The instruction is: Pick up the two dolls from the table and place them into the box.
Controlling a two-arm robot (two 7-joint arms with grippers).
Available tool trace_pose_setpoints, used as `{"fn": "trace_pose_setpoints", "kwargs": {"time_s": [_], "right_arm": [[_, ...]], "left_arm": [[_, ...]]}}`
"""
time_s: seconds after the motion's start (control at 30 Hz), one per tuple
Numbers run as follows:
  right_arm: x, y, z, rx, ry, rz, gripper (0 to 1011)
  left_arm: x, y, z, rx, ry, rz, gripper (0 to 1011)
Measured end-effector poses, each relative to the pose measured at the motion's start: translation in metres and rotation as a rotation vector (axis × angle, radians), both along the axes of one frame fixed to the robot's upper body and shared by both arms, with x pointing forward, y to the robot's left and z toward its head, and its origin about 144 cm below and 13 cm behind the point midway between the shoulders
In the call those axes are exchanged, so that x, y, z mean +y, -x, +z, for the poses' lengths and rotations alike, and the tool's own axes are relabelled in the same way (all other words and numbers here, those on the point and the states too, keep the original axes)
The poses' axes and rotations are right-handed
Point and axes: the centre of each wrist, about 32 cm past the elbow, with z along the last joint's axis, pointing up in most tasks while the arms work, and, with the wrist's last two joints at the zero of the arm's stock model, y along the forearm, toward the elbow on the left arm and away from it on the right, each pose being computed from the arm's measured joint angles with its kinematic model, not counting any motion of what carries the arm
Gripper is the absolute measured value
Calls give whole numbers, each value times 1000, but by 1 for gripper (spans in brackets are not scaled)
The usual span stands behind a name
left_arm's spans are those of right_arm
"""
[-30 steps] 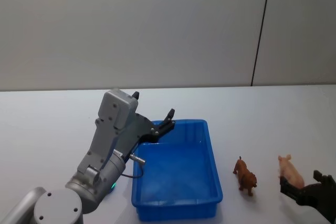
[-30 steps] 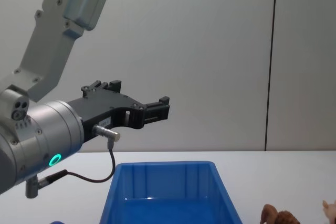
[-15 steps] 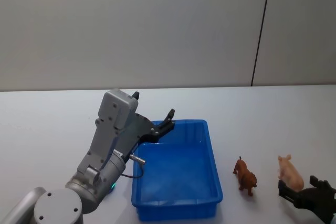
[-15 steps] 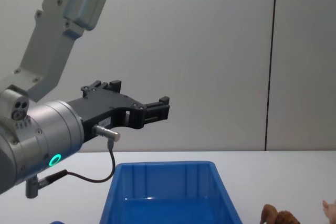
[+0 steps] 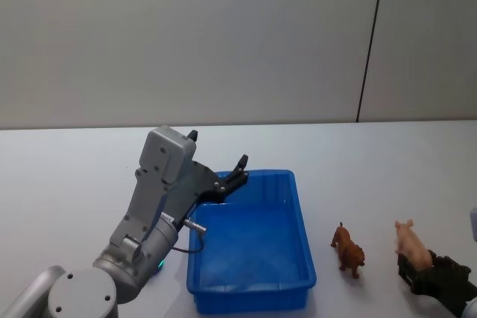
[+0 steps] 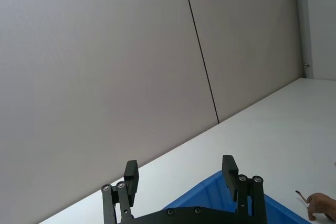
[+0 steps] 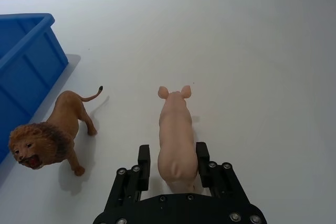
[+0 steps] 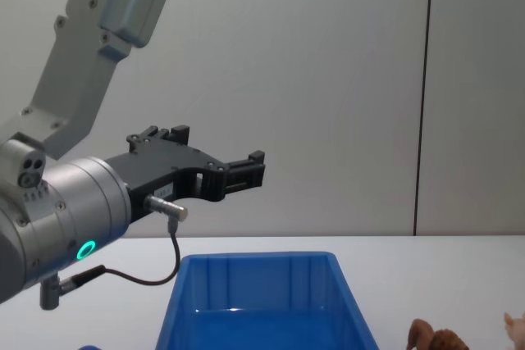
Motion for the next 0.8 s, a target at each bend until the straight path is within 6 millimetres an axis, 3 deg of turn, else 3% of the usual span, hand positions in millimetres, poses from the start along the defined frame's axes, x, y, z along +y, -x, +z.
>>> {"fn": "trace_pose_setpoints", "kwargs": {"time_s": [0.13, 0.2, 0.47, 0.8], "right_arm": [[1, -1, 0, -3, 5, 1, 418], [2, -2, 1, -7, 12, 1, 390], [7, -4, 9, -44, 37, 3, 380], [21, -12, 42, -157, 58, 51, 380]], "left_arm": [[0, 0, 0, 0, 0, 0, 1002], [0, 0, 0, 0, 0, 0, 1002], [0, 0, 0, 0, 0, 0, 1002], [0, 0, 0, 0, 0, 0, 1002]]}}
